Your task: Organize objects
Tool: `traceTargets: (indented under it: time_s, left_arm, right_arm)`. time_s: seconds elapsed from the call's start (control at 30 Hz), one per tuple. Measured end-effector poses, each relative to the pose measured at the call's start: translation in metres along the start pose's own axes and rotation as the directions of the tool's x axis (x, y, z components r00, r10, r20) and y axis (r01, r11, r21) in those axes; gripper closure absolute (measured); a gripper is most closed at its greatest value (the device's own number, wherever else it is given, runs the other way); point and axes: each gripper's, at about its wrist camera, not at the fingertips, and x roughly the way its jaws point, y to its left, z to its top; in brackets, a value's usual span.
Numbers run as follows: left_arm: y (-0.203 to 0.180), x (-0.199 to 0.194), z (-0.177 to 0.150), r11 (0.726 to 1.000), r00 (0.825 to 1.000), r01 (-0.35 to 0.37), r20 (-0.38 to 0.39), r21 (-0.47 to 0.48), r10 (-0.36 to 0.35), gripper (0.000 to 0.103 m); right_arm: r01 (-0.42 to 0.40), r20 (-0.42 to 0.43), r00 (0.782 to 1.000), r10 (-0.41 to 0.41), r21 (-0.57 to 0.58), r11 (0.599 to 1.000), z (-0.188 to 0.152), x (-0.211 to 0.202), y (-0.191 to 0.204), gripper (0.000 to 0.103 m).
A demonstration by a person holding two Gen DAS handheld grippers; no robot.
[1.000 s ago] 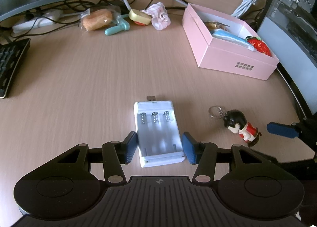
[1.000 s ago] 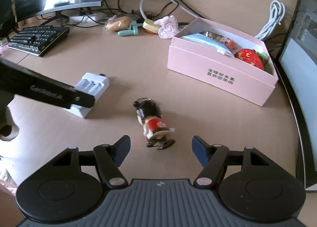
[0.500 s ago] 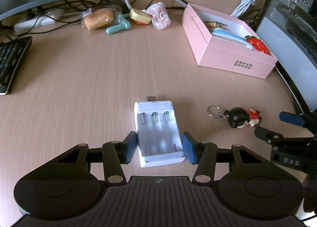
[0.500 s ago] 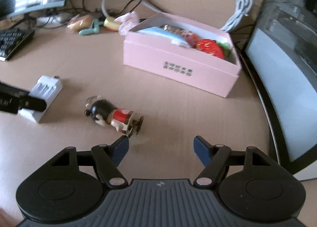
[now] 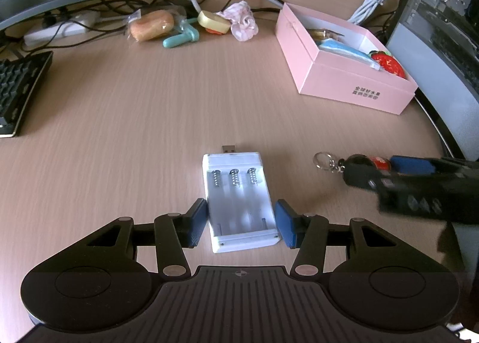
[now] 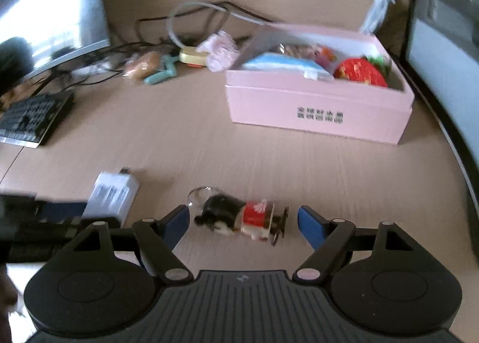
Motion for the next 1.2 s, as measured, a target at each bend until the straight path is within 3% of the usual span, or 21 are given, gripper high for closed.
traceTargets:
  time_s: [0.03, 0.1, 0.4, 0.6, 0.63, 0.67, 0.73, 0.83, 0.93, 1.07, 1.13, 1.2]
  left_arm:
    - [0.001, -0.001, -0.001, 1.000, 1.000, 0.001, 0.000, 0.000, -0.001, 0.048]
    - [0.002, -0.001, 0.000, 1.000, 1.000, 0.004, -0.002, -0.003, -0.004, 0.048]
    - [0.005, -0.001, 0.002, 1.000, 1.000, 0.021, -0.013, 0.016, -0.021, 0.049]
    - [0.009, -0.008, 0.021, 0.996, 0.995, 0.090, -0.038, 0.010, -0.090, 0.050]
    - [0.007, -0.015, 0.033, 0.992, 0.992, 0.123, -0.026, 0.001, -0.123, 0.081]
    - [0.003, -0.023, 0.045, 0.988, 0.988, 0.154, -0.006, 0.003, -0.154, 0.095]
    - [-0.012, -0.041, 0.078, 0.973, 0.971, 0.232, 0.062, 0.017, -0.232, 0.095]
    - [-0.046, -0.053, 0.127, 0.965, 0.954, 0.242, 0.159, 0.099, -0.255, 0.095]
    - [-0.062, -0.054, 0.153, 0.960, 0.941, 0.251, 0.200, 0.122, -0.272, 0.095]
    - [-0.069, -0.036, 0.141, 0.937, 0.940, 0.286, 0.133, 0.198, -0.315, 0.090]
    - [-0.067, -0.022, 0.121, 0.931, 0.951, 0.283, 0.061, 0.231, -0.305, 0.089]
    - [-0.060, -0.016, 0.099, 0.938, 0.968, 0.227, 0.042, 0.264, -0.246, 0.088]
  right_arm:
    - [0.008, -0.008, 1.000, -0.008, 0.019, 1.000, 0.001, 0.003, -0.001, 0.023]
    - [0.016, -0.017, 1.000, -0.015, 0.031, 0.999, 0.001, 0.006, -0.002, 0.036]
    - [0.022, 0.077, 0.997, -0.021, -0.014, 1.000, -0.003, -0.051, -0.019, 0.038]
    - [0.052, 0.188, 0.981, -0.055, 0.024, 0.998, 0.004, -0.097, -0.046, 0.038]
    - [0.058, 0.199, 0.978, -0.064, 0.035, 0.998, 0.003, -0.102, -0.049, 0.038]
    - [0.064, 0.208, 0.975, -0.072, 0.044, 0.997, 0.002, -0.107, -0.053, 0.038]
    - [0.074, 0.220, 0.972, -0.085, 0.059, 0.996, -0.003, -0.116, -0.061, 0.038]
    - [0.089, 0.225, 0.969, -0.103, 0.069, 0.994, -0.011, -0.121, -0.070, 0.038]
    - [0.094, 0.215, 0.970, -0.110, 0.083, 0.992, -0.017, -0.121, -0.077, 0.038]
    - [0.081, 0.195, 0.977, -0.092, 0.062, 0.995, -0.029, -0.116, -0.080, 0.038]
    - [0.076, 0.171, 0.982, -0.084, 0.053, 0.996, -0.031, -0.106, -0.082, 0.037]
    - [0.073, 0.144, 0.987, -0.079, 0.042, 0.996, -0.031, -0.089, -0.081, 0.037]
